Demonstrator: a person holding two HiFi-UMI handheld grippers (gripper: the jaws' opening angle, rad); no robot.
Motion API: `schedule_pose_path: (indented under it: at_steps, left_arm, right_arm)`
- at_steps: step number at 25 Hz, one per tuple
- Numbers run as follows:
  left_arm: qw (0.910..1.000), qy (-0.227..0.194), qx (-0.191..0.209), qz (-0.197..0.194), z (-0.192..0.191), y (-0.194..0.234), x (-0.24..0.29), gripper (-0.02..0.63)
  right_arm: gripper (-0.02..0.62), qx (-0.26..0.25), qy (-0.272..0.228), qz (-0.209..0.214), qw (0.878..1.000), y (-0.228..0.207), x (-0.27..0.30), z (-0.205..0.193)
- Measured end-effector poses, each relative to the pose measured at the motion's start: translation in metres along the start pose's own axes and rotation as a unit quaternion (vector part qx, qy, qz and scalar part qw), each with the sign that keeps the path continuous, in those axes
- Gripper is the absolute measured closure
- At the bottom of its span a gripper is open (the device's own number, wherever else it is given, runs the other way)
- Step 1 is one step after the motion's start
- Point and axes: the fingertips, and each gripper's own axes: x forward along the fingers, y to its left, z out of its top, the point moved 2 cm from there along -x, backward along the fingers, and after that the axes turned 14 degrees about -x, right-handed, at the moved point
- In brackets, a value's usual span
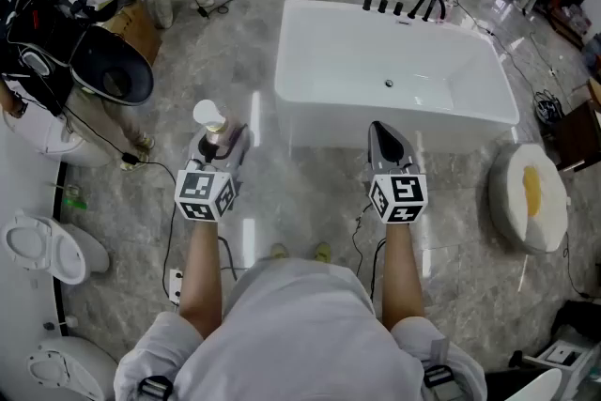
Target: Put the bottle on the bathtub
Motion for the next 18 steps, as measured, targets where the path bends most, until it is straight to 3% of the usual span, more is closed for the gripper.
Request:
schedule_pose_path:
  at_steps: [18]
  left_arm:
    - [1.0000,-0.003,0.002,-0.006,-0.003,0.008,-0.017,0.391]
  right_arm:
    - [0.592,0.003,-0.012,0.017,1.000,0.031,-0.003,0.008]
